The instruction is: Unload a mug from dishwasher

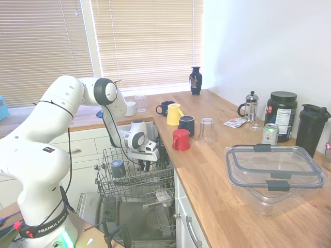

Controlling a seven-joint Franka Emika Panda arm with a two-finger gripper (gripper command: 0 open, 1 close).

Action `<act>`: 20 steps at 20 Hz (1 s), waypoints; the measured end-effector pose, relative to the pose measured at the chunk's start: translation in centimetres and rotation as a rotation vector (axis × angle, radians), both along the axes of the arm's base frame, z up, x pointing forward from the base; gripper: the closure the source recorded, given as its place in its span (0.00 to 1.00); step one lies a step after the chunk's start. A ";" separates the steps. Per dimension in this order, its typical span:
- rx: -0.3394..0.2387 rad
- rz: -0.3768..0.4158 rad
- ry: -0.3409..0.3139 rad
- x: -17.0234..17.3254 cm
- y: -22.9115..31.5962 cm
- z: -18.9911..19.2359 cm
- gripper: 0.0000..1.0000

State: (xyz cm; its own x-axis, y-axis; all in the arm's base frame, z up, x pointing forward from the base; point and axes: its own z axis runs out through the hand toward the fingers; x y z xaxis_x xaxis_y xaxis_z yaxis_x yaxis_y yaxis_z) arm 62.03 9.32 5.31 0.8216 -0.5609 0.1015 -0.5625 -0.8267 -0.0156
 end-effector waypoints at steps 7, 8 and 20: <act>0.009 -0.026 -0.041 0.8 -1.2 1.4 1.00; 0.009 -0.026 -0.044 0.8 -1.1 1.4 1.00; -0.097 -0.021 -0.135 -1.6 -1.5 6.1 1.00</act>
State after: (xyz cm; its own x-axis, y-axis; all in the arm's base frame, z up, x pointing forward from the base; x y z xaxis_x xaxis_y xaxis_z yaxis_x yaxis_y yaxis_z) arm 60.45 7.80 11.36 0.7850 -0.5601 0.2647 -0.5778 -0.8161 -0.0130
